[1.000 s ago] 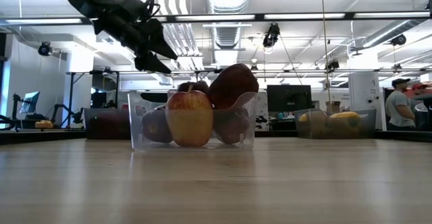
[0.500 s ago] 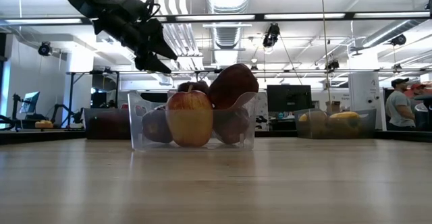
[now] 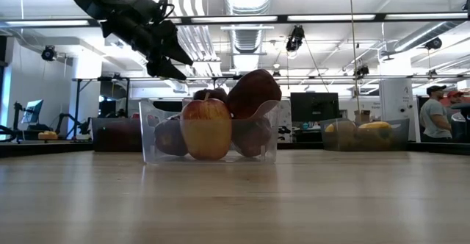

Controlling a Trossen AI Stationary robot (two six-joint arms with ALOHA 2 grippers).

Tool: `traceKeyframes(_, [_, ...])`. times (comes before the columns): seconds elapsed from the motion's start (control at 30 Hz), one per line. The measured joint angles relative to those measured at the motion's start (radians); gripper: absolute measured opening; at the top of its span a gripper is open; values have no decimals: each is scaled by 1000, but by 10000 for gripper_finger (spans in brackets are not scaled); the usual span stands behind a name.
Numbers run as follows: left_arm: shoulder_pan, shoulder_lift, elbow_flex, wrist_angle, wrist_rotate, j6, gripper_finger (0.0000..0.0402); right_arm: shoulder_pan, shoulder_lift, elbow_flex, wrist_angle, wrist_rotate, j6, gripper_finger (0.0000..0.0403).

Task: Sort produce into baskets
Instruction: Put the red bell pepper into the left black bin

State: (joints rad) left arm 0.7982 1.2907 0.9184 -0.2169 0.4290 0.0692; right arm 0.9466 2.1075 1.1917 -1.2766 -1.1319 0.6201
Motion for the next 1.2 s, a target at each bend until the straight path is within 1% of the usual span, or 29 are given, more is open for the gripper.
traceKeyframes(0.3, [0,0,0,0,0,0,387,1,0,46,-8,44,42,176])
traceKeyframes(0.57, [0,0,0,0,0,0,387,1,0,57,-8,46,73,158])
traceKeyframes(0.93, [0,0,0,-4,0,-6,387,1,0,80,-30,51,84,124])
traceKeyframes(1.2, [0,0,0,-9,0,-9,387,-27,-5,159,-150,86,52,102])
